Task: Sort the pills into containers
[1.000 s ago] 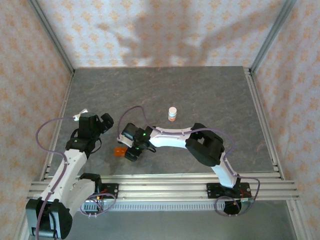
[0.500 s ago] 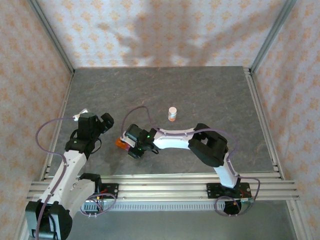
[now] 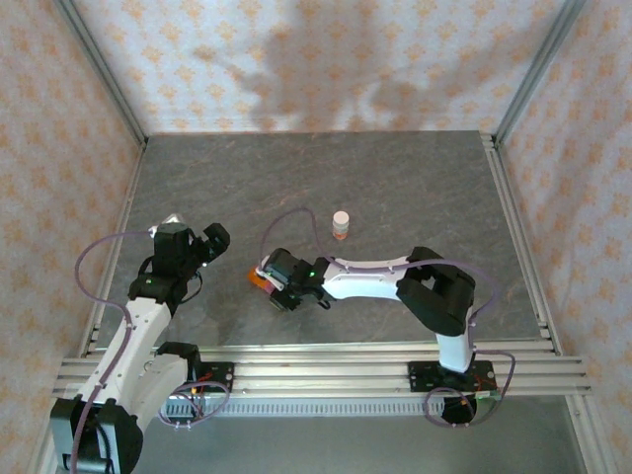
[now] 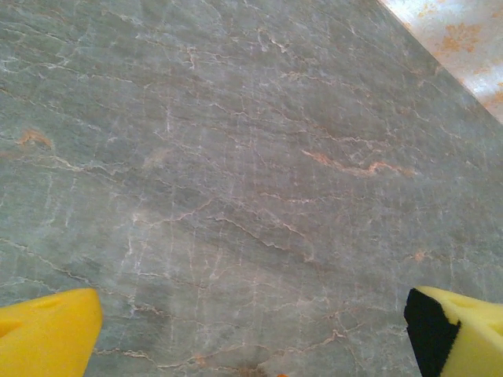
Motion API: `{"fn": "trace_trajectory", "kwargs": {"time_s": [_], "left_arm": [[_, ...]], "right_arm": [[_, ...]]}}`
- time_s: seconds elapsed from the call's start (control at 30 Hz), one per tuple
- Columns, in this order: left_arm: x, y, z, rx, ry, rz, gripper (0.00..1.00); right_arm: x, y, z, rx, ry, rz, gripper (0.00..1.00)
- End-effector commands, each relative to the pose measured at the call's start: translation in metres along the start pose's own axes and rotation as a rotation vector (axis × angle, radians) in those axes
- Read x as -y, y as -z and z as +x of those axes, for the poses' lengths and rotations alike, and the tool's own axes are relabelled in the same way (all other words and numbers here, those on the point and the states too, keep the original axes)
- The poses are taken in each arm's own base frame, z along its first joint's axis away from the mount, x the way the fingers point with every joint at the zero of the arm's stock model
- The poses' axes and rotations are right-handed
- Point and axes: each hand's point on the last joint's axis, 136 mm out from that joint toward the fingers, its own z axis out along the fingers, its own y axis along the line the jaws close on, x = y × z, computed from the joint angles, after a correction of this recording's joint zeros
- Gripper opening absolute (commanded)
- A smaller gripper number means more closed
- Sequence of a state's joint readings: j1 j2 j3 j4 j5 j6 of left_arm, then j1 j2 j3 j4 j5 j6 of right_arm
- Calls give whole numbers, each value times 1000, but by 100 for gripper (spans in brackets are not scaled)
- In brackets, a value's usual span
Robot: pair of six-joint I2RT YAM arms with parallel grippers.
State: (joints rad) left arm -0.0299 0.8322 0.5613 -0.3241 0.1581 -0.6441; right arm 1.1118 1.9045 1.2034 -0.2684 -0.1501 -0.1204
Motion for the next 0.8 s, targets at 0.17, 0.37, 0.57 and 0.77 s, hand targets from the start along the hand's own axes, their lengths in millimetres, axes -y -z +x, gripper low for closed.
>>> {"fn": "trace_trajectory", "kwargs": {"time_s": [0.17,0.37,0.57,0.77], "left_arm": [[4,-5,2,-14,33,30,100],[2,-8,6,-24,33,27,100],[2,-8,8,-29,32,26,100],[0,-10,10,-31,37,25,100]], "right_arm": [[10,3,8,-16,-20,39,39],[8,-6,12,-37,-26,32,42],[7,-15,16,-56,-34,27,44],[7,-22,18,-73,-32,29,47]]}}
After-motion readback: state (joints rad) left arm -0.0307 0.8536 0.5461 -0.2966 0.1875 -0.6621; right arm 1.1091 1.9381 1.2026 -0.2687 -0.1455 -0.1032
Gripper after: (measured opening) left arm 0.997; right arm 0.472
